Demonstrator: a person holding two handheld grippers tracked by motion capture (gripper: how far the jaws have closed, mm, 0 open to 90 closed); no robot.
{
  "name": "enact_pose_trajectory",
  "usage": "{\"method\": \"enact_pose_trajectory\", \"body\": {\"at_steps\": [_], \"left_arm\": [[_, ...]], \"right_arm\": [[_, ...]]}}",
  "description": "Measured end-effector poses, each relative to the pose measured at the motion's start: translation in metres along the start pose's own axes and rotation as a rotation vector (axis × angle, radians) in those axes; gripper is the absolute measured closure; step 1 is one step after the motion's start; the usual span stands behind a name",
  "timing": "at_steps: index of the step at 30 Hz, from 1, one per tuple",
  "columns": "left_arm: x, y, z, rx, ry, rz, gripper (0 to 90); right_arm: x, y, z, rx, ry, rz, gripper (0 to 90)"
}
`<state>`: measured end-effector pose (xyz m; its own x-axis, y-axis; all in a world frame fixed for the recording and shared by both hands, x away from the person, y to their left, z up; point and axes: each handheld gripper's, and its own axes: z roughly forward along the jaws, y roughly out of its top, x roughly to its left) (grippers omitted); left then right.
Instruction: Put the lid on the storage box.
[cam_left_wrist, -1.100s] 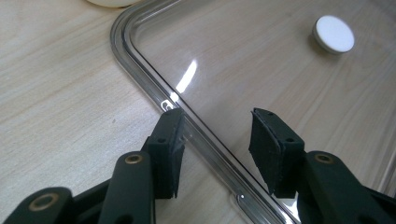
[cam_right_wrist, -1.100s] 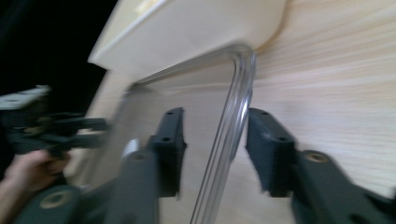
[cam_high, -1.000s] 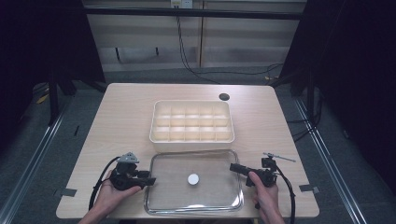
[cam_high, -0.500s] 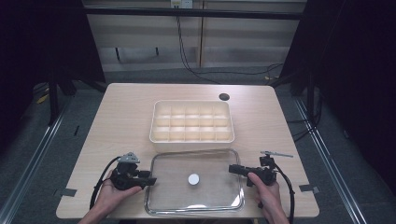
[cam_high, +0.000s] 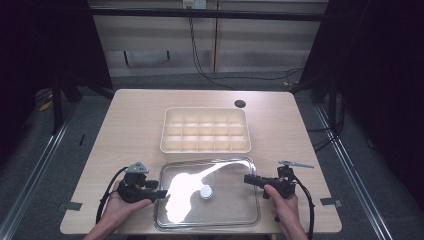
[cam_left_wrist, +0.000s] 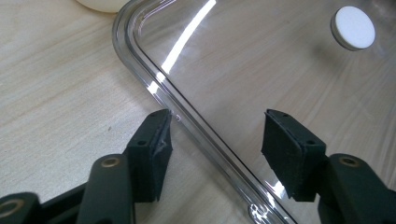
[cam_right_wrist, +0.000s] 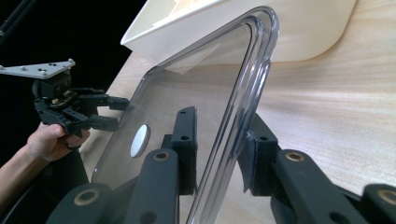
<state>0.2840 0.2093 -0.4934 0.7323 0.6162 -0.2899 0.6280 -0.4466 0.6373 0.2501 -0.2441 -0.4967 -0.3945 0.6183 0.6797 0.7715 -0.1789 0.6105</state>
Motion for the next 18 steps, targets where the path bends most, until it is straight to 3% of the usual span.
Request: {"method": "enact_pose_trajectory", "body": {"at_steps": [12,18], "left_arm": [[0.0014,0.0009,0.0019,-0.016,-0.013,-0.023,30.7],[0.0055,0.0022,0.0039,-0.038,-0.050,-0.069,31.0]], "right_arm": [[0.0067,0.0014,-0.0032,-0.030,0.007,-0.042,71.7],[0.0068,0.0018,-0.0023,-0.027,0.010,-0.043,71.7]]}}
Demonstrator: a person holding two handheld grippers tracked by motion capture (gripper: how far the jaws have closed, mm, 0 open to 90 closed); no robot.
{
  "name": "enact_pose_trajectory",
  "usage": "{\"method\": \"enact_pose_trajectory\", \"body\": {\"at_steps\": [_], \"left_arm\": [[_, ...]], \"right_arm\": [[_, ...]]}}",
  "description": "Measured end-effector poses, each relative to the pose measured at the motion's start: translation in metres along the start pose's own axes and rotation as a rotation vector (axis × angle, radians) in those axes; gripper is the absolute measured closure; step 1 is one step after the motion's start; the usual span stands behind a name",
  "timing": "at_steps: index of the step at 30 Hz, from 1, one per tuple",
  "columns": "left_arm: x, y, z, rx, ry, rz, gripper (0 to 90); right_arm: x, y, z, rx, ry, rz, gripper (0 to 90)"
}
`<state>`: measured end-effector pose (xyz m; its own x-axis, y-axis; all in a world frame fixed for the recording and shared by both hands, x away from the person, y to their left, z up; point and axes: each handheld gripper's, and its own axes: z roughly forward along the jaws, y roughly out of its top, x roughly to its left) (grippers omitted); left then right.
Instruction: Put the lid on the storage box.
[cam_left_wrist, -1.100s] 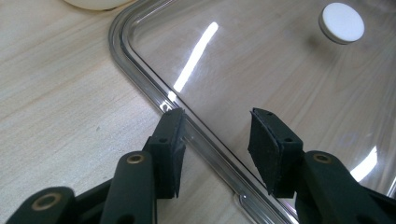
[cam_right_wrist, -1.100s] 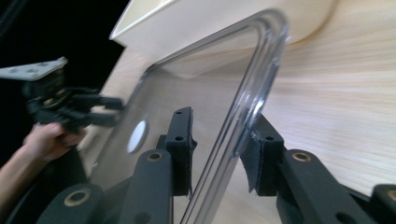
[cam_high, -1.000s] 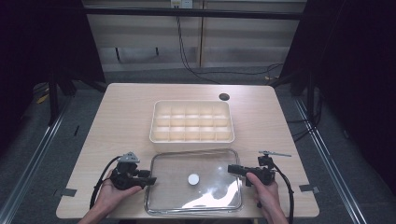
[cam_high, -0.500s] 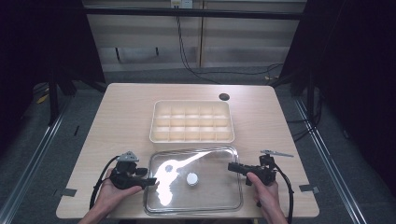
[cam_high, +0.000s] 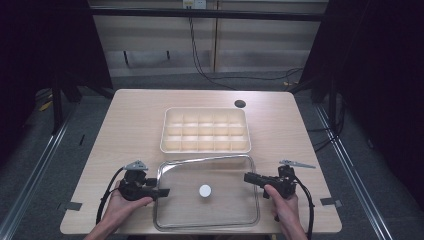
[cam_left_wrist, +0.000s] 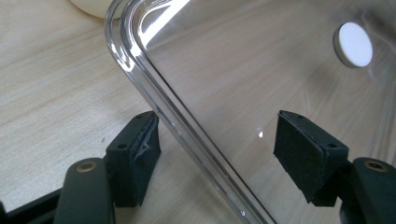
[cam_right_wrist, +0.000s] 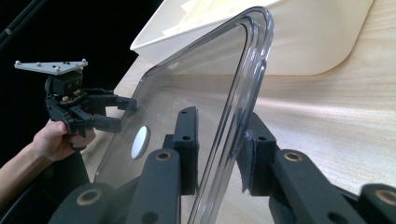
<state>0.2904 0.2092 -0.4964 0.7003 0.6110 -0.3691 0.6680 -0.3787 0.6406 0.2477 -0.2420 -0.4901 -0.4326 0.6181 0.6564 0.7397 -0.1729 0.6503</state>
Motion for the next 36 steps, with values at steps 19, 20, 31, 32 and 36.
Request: {"method": "enact_pose_trajectory", "body": {"at_steps": [19,20,31,32,36], "left_arm": [[0.001,0.004,-0.008,-0.060,-0.047,-0.031,43.8],[0.001,0.004,-0.008,-0.060,-0.047,-0.031,43.9],[-0.003,0.009,-0.020,-0.107,-0.035,-0.001,50.7],[-0.003,0.009,-0.020,-0.107,-0.035,-0.001,51.3],[-0.005,0.010,-0.024,-0.127,-0.038,0.005,53.5]], "right_arm": [[0.001,-0.002,0.004,0.034,-0.037,-0.003,69.8],[0.001,-0.002,0.004,0.034,-0.037,-0.003,69.8],[0.007,-0.001,0.006,0.028,-0.086,-0.011,66.2],[0.007,-0.001,0.006,0.028,-0.086,-0.011,66.2],[0.011,0.001,0.006,0.013,-0.109,-0.018,64.8]]}}
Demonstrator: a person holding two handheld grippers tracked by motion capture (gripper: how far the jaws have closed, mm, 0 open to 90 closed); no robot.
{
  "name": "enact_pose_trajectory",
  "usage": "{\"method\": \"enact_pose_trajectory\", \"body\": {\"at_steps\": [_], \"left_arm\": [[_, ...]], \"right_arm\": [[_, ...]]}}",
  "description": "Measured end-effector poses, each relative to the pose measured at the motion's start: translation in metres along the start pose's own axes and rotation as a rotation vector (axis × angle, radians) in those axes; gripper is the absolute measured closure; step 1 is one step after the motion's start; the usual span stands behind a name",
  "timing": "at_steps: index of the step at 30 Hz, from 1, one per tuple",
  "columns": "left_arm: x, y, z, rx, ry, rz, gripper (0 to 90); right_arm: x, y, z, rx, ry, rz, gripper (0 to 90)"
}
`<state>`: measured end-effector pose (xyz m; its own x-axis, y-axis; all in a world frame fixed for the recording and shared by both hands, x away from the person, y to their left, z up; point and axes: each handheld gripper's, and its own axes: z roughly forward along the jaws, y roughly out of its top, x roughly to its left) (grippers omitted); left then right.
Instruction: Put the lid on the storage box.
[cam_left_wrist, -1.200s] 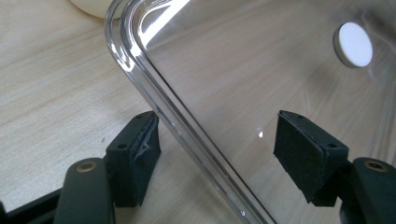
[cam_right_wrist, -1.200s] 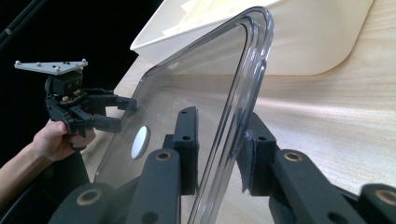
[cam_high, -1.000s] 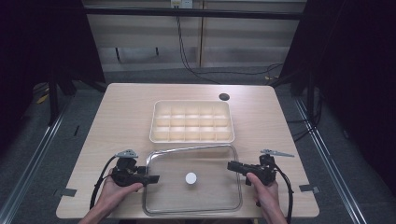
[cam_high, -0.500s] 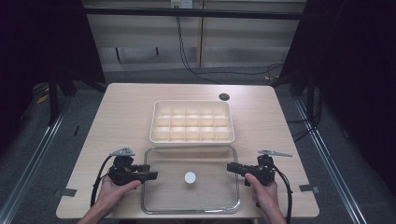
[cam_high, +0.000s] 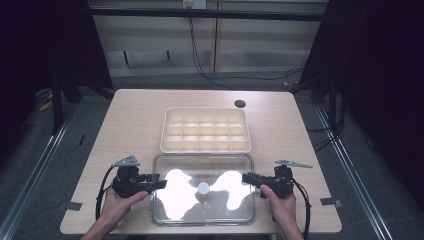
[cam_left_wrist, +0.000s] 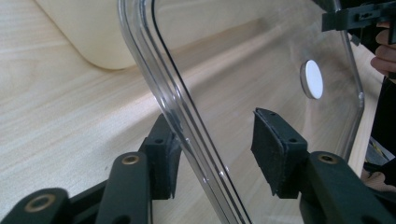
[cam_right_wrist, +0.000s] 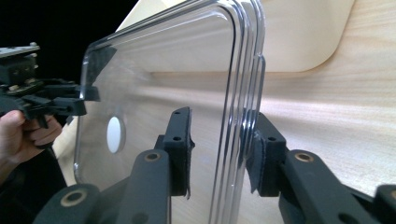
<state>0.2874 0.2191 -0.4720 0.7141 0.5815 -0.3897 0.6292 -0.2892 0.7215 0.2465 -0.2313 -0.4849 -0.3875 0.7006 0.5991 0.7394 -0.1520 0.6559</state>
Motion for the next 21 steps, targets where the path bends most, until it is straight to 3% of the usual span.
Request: {"method": "enact_pose_trajectory", "body": {"at_steps": [5,7,21], "left_arm": [[-0.001,0.004,-0.006,-0.033,-0.013,0.005,57.9],[-0.001,0.005,-0.010,-0.057,-0.018,0.008,60.8],[-0.010,0.018,-0.016,-0.089,0.012,0.029,65.6]], "right_arm": [[0.004,0.004,-0.003,-0.020,-0.009,0.015,65.0],[0.008,0.008,-0.005,-0.037,-0.018,-0.006,64.9],[0.018,0.024,-0.007,-0.046,-0.067,-0.025,62.8]]}}
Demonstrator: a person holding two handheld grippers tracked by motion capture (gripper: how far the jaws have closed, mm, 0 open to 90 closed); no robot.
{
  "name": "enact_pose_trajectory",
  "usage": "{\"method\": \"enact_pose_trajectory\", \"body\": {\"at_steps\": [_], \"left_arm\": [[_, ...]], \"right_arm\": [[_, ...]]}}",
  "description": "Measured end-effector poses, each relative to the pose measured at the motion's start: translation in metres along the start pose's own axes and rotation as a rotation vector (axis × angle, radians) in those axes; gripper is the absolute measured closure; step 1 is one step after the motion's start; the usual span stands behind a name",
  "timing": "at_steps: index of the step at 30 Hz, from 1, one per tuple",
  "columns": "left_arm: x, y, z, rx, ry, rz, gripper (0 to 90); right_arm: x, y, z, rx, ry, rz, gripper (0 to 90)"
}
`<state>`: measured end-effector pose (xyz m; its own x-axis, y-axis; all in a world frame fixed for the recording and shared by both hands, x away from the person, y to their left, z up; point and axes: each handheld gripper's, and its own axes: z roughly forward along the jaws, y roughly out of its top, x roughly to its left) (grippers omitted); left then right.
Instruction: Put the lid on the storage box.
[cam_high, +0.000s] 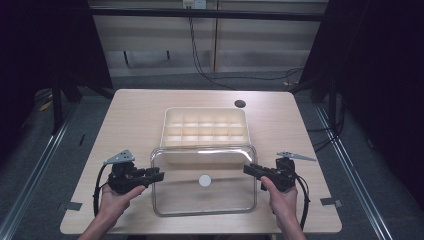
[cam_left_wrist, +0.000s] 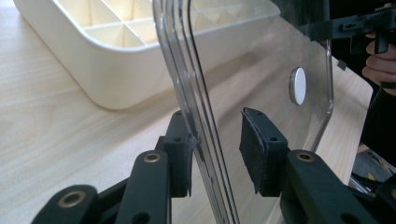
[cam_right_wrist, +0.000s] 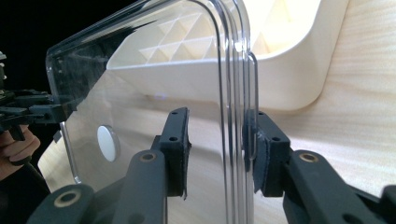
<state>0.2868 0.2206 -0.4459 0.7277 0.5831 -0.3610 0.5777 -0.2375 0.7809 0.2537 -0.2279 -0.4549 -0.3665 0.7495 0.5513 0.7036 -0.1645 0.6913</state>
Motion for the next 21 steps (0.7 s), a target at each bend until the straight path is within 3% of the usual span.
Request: {"method": "enact_pose_trajectory", "body": {"at_steps": [3,21], "left_arm": [[0.000,0.004,0.000,-0.006,0.014,0.007,66.0],[0.003,0.027,-0.011,-0.068,-0.008,0.024,67.9]], "right_arm": [[0.000,0.003,0.000,-0.018,0.003,-0.010,62.3],[0.006,0.027,0.000,-0.075,0.023,-0.020,62.0]]}}
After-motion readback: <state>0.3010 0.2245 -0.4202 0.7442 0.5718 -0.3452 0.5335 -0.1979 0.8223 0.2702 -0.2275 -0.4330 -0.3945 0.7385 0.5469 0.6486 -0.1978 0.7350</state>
